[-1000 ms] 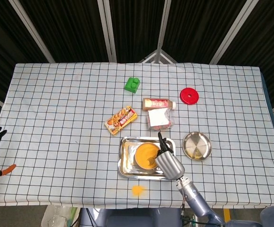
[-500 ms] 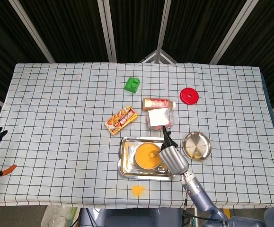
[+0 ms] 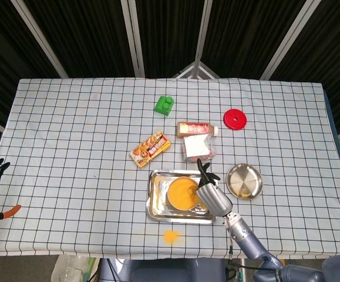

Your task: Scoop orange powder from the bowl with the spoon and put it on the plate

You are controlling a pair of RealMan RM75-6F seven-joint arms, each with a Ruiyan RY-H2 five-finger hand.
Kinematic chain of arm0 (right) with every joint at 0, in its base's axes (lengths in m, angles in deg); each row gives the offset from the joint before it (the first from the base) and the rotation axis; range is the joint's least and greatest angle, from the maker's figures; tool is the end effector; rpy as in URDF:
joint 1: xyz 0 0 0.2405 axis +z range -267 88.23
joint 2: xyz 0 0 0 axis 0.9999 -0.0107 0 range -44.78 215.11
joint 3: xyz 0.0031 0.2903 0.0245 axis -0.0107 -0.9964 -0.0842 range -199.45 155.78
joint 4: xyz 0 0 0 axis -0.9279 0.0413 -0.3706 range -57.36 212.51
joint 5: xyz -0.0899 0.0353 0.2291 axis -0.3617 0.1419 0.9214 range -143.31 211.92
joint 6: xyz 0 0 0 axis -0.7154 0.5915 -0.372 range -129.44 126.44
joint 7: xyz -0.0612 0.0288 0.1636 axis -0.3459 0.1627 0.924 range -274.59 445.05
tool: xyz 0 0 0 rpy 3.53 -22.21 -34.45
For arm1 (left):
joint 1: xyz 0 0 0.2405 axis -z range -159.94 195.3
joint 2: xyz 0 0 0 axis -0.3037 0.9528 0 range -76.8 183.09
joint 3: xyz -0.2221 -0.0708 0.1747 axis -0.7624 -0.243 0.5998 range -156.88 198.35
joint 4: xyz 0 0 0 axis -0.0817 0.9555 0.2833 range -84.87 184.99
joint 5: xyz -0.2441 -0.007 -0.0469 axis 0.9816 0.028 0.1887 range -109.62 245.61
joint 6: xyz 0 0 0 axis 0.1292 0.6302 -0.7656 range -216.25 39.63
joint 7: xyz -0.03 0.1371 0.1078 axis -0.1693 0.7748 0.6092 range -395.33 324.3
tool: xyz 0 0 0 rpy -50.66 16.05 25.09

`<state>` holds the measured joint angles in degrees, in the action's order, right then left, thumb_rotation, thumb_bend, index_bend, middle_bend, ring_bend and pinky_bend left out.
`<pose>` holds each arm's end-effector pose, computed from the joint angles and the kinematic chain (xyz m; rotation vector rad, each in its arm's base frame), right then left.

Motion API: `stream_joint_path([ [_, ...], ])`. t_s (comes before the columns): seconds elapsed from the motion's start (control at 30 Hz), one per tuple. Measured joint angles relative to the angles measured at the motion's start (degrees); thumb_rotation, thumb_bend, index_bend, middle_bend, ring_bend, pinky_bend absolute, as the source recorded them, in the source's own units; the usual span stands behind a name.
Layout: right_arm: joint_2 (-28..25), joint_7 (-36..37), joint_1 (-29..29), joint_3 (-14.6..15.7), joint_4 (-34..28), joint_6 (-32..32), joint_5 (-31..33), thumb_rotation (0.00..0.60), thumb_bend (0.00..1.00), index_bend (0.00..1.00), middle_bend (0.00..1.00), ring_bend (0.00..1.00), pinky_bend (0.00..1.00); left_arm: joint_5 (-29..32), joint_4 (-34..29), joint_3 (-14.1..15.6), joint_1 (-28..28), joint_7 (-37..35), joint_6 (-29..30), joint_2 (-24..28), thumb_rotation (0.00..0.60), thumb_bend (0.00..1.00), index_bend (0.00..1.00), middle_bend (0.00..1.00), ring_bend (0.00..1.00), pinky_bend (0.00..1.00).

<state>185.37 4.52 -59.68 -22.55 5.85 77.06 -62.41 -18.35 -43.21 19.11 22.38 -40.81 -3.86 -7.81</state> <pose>-0.1794 -0.3048 -0.0927 1.7181 0.5183 0.4480 -0.3617 0.2136 0.1519 -1.3835 -0.9665 -0.9284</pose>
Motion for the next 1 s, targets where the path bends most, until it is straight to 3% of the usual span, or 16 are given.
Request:
stream_joint_path([
  [0.3,1.1,-1.5,-0.3,-0.8,2.4,-0.5,-0.3,0.6,0.87,0.75,0.67,0.31,0.0,0.0,0.0,0.0,0.0,0.0,-0.1,0.0,0.6,0.01,0.0,0.0,0.0,0.0],
  [0.53,2.2,-0.3,-0.6,0.2,2.7,-1.0,-1.3,0.6,0.87,0.75,0.67,0.31,0.0,-0.1,0.0,0.1,0.1,0.1,-0.2,0.0,0.6,0.01,0.0,0.0,0.0,0.0],
  [1.0,2.4,-0.8,-0.8,-0.3,-1.3,-1.2,-4.1,0.6,0.87,0.75,0.67,0.31,0.0,0.3,-0.1,0.0,0.1,0.1,-0.2,0.0,0.6,0.01,0.0,0.0,0.0,0.0],
])
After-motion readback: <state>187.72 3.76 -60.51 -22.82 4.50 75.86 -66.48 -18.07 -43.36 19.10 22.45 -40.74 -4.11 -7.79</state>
